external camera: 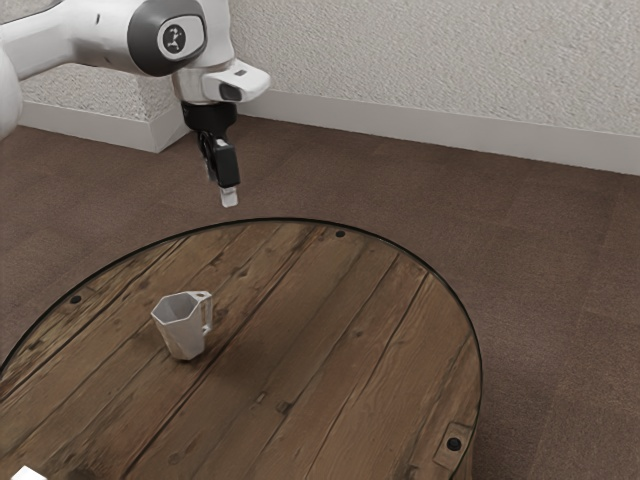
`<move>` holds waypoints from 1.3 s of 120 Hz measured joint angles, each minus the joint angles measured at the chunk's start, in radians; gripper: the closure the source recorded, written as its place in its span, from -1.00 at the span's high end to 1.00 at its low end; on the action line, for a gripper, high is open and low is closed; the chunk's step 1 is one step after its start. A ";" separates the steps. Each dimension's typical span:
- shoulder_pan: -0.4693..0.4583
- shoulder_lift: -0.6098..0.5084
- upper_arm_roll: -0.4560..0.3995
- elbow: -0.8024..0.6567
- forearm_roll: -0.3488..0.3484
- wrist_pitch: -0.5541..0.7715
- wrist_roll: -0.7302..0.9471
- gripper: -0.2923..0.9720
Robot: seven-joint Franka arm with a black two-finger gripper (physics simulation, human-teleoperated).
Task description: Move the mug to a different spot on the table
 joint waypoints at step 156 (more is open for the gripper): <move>0.076 0.194 0.079 -0.409 0.205 0.548 -0.244 0.54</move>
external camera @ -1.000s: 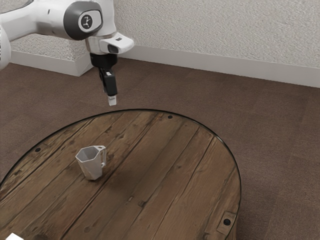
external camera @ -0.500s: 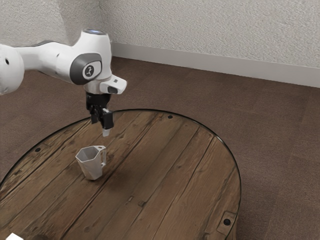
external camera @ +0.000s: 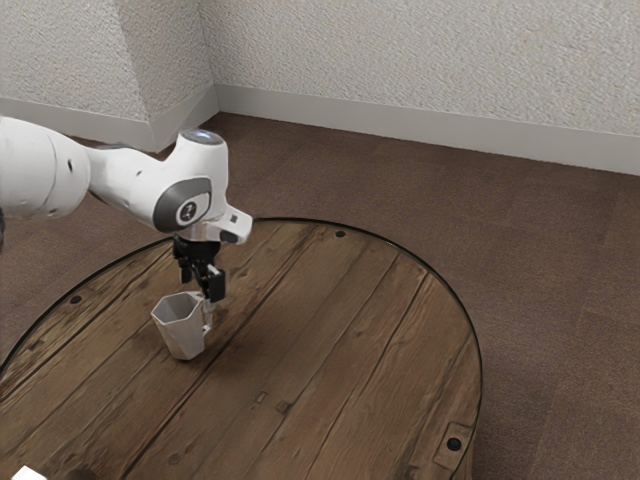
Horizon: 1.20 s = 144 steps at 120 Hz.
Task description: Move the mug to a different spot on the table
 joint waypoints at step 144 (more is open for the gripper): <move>0.024 0.074 0.003 0.042 -0.043 -0.082 -0.064 -0.47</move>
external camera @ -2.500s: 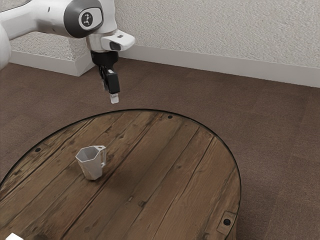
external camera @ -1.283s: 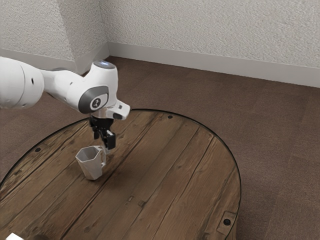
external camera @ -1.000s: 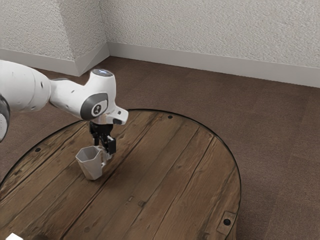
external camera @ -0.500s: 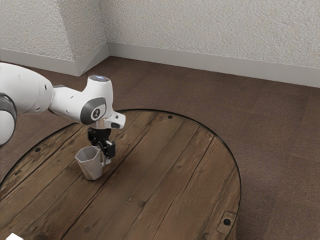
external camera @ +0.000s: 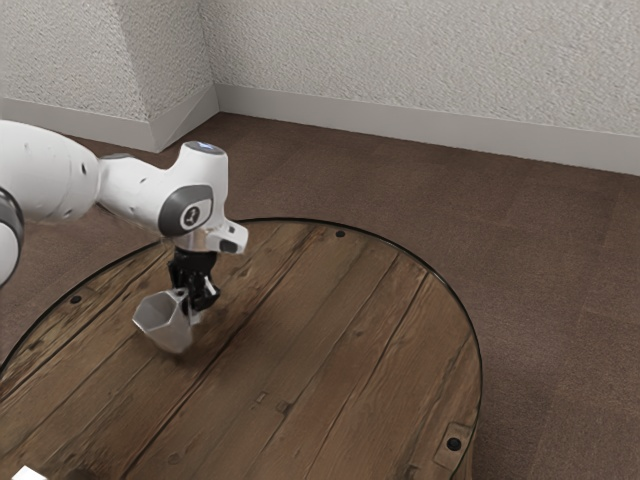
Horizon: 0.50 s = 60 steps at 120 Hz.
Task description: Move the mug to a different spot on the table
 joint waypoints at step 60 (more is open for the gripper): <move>-0.191 0.050 -0.023 0.168 0.034 -0.294 -0.239 -0.69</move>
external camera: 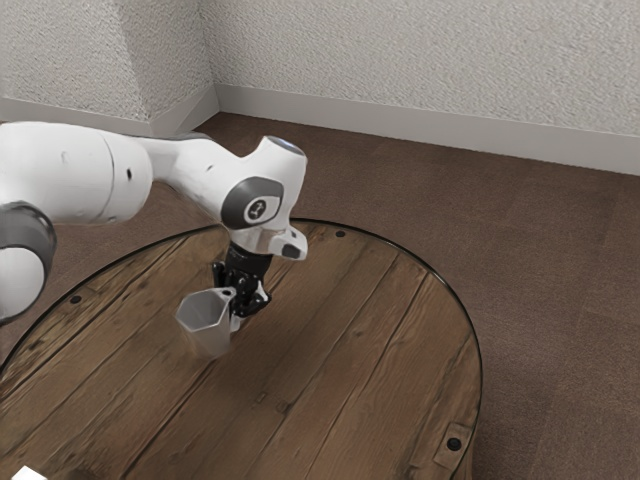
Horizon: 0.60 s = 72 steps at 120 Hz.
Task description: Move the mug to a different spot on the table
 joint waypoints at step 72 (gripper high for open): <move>0.006 0.227 -0.051 0.217 -0.097 -0.089 -0.127 -0.70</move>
